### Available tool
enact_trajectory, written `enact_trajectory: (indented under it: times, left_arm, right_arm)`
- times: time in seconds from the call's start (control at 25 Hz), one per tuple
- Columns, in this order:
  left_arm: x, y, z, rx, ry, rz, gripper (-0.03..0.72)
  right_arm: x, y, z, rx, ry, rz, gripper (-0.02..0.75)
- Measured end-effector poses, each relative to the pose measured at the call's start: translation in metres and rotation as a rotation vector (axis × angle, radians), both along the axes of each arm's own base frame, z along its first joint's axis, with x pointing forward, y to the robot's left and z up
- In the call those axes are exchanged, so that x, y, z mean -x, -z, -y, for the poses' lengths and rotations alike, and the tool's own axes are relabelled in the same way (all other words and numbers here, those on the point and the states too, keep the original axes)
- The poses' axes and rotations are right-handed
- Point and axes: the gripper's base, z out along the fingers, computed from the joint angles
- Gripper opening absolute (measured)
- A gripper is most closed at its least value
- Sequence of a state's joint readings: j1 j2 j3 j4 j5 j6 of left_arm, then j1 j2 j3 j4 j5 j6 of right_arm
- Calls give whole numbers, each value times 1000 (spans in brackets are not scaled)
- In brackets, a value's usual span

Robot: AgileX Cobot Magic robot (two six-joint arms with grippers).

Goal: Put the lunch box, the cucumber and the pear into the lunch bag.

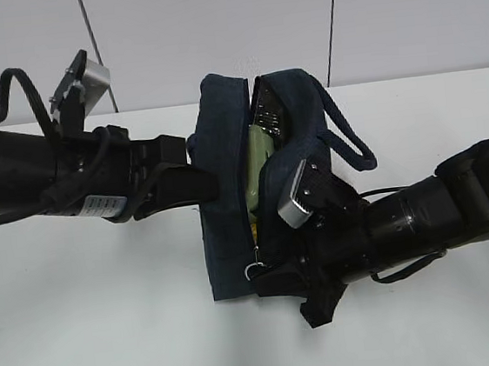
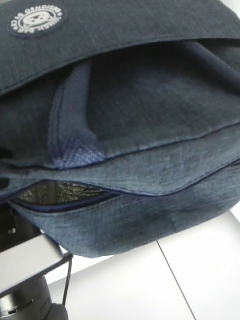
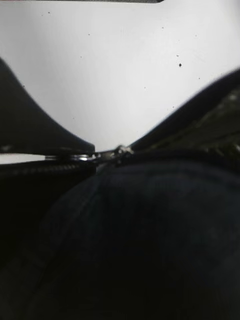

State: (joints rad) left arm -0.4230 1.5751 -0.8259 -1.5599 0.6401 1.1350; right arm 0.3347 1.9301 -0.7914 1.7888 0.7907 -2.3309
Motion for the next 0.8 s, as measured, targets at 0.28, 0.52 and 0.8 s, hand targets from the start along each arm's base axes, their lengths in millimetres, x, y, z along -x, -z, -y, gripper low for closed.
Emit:
enact_trajectory:
  times: [0.28,0.52,0.8]
  left_arm:
    - [0,0,0,0,1,0,-13]
    - [0,0,0,1,0,0,-13]
    - [0,-1,0,8,3,-2,26]
  right_arm:
    - [4,-3,-2,-50,8,-97,6]
    - [11,-32,-2,-72,-8,-95,6]
    - [20,-62,3,-39,-12,-69,6]
